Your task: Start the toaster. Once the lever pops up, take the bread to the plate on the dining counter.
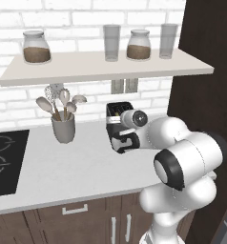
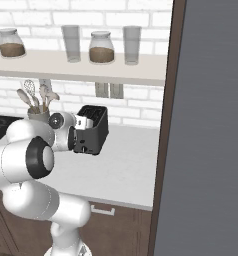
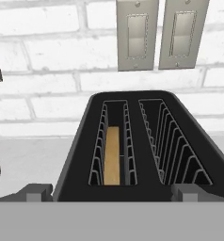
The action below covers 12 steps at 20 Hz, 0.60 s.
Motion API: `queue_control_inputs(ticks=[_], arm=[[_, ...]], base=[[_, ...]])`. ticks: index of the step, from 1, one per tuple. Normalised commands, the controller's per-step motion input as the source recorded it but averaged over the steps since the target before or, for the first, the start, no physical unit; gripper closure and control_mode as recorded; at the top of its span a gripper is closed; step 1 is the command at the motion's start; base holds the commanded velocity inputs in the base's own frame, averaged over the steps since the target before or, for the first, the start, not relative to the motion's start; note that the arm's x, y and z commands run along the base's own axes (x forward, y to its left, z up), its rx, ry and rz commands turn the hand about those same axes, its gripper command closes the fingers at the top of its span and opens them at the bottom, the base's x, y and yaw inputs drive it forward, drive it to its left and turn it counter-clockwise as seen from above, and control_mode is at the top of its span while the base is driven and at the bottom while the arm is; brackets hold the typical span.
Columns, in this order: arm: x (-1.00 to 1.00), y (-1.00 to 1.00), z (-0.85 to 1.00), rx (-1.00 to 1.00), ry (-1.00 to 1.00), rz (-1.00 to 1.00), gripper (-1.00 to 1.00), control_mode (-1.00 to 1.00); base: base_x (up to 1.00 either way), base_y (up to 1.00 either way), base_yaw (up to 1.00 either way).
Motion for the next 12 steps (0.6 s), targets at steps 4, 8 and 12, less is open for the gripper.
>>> queue_control_inputs(ticks=[4, 8, 12], arm=[[0.0, 0.0, 0.0, 0.0, 0.0, 0.0, -1.0, -1.0], [0.0, 0.0, 0.0, 0.0, 0.0, 0.0, -1.0, -1.0], [0.0, 0.0, 0.0, 0.0, 0.0, 0.0, -1.0, -1.0]], base=[[0.0, 0.0, 0.0], [0.0, 0.0, 0.0], [0.0, 0.0, 0.0]])
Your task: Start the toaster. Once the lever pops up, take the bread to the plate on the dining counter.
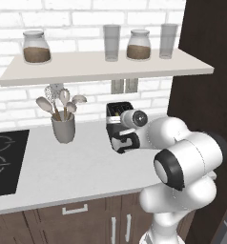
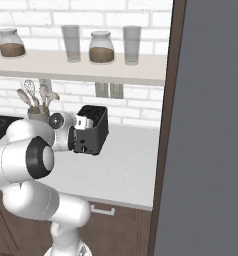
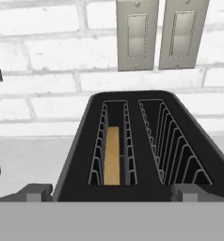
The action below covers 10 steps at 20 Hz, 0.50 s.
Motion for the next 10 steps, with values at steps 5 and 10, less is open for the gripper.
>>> queue_control_inputs(ticks=[5, 10], arm=[[0.0, 0.0, 0.0, 0.0, 0.0, 0.0, -1.0, -1.0], [0.0, 0.0, 0.0, 0.0, 0.0, 0.0, -1.0, -1.0]], base=[[0.0, 0.0, 0.0], [0.0, 0.0, 0.0]])
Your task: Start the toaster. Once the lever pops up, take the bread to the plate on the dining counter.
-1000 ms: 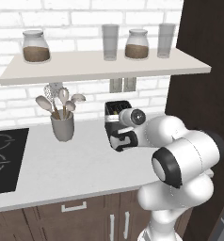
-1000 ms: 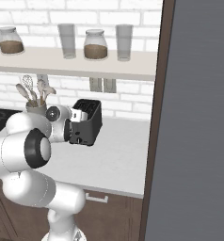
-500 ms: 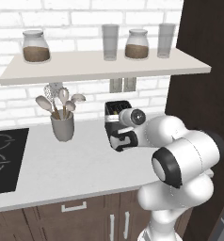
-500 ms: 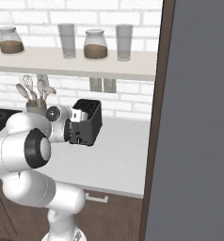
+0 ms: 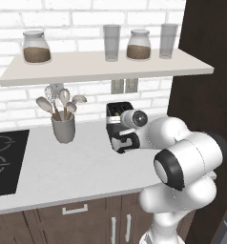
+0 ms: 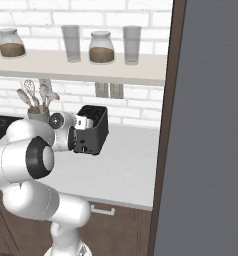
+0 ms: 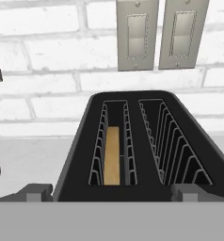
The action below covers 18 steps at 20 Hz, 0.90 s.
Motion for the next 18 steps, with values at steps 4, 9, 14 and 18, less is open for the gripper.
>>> queue_control_inputs(ticks=[4, 9, 14, 18], arm=[[0.0, 0.0, 0.0, 0.0, 0.0, 0.0, -1.0, -1.0], [0.0, 0.0, 0.0, 0.0, 0.0, 0.0, -1.0, -1.0], [0.0, 0.0, 0.0, 0.0, 0.0, 0.0, -1.0, -1.0], [0.0, 0.0, 0.0, 0.0, 0.0, 0.0, -1.0, -1.0]], base=[[0.0, 0.0, 0.0], [0.0, 0.0, 0.0], [0.0, 0.0, 0.0], [0.0, 0.0, 0.0]])
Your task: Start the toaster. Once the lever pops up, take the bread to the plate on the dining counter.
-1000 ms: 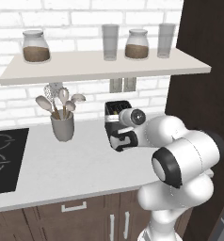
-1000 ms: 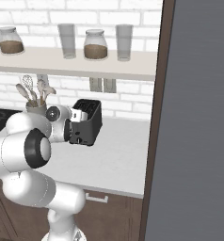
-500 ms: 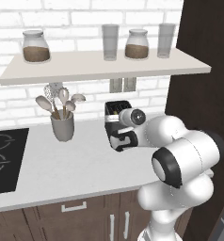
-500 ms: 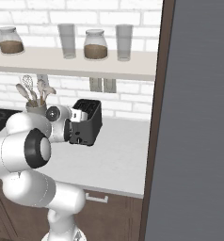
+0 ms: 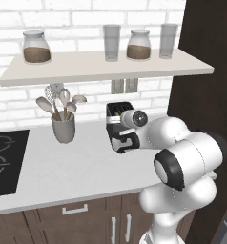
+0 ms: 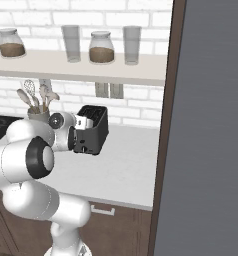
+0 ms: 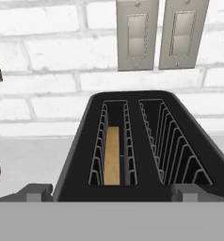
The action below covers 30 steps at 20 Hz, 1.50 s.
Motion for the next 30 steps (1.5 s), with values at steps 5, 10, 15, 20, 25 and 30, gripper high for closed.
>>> queue_control_inputs(ticks=[5, 10, 15, 20, 25, 30], arm=[[0.0, 0.0, 0.0, 0.0, 0.0, 0.0, -1.0, -1.0], [0.0, 0.0, 0.0, 0.0, 0.0, 0.0, -1.0, -1.0], [0.0, 0.0, 0.0, 0.0, 0.0, 0.0, -1.0, -1.0], [0.0, 0.0, 0.0, 0.0, 0.0, 0.0, -1.0, -1.0], [0.0, 0.0, 0.0, 0.0, 0.0, 0.0, -1.0, -1.0], [0.0, 0.0, 0.0, 0.0, 0.0, 0.0, -1.0, -1.0]], base=[[0.0, 0.0, 0.0], [0.0, 0.0, 0.0], [0.0, 0.0, 0.0], [0.0, 0.0, 0.0], [0.0, 0.0, 0.0], [0.0, 0.0, 0.0]])
